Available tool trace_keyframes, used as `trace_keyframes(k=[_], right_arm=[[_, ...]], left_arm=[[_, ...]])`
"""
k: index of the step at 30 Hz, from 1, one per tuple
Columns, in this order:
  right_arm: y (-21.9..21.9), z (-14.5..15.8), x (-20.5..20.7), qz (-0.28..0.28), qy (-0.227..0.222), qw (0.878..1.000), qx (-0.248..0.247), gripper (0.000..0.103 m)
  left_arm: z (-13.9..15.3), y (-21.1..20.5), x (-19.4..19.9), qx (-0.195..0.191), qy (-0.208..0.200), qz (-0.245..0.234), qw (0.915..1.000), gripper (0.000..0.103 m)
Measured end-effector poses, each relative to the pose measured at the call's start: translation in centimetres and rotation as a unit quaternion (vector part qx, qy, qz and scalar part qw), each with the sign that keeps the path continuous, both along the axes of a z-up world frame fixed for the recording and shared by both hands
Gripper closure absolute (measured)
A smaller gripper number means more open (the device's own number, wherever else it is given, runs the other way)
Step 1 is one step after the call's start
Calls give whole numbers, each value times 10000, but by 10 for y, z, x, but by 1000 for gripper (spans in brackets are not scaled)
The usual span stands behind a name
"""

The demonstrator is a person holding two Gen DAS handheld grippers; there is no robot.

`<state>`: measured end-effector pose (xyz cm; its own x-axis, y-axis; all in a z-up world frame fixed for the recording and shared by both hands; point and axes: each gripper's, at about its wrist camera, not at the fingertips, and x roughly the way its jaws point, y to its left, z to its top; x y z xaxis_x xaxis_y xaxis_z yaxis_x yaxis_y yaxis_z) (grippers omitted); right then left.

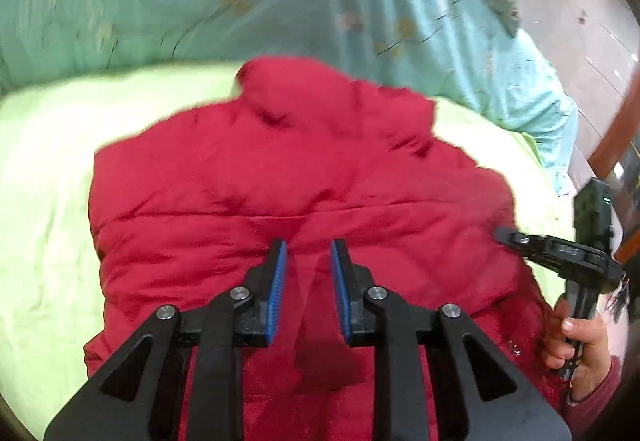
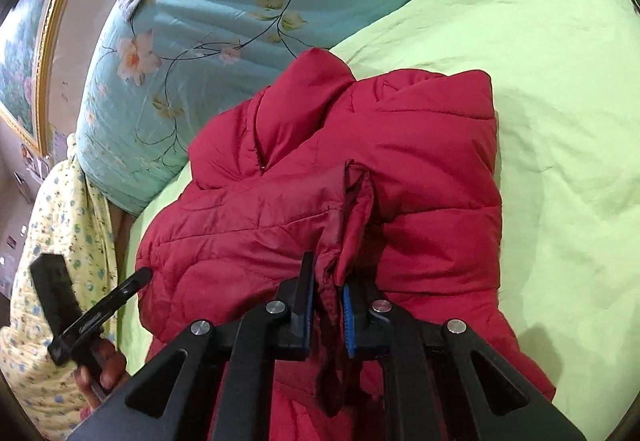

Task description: Fold large clothes

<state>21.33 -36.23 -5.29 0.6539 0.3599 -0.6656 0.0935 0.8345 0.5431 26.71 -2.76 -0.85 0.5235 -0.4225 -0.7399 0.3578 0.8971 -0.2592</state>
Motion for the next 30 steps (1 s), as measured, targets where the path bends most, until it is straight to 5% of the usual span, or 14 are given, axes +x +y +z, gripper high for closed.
trace_keyframes(k=[7,13,17,21,27,30], right_arm=[[9,22,-12,-142,-172,9983,-533,79],[42,65,-40,-187,-1089,9849,-1330,67],[77,45,-17,545,-637,9839,-1579,68],[70,4,1,430,-21,9818,-1852,68],[58,-9,2,318,90,9839,-1757,68],[59,-10,2,327,78,9829,-1808,68]], left_arm=[[-39,14,12,-545,524,161,9970,83],[-39,9,8,-302,394,210,9985,83],[-40,8,9,-272,400,220,9986,83],[-31,13,6,-239,359,86,9990,83],[-7,30,-15,-216,4,311,9993,83],[-17,30,-9,-7,201,382,9991,83]])
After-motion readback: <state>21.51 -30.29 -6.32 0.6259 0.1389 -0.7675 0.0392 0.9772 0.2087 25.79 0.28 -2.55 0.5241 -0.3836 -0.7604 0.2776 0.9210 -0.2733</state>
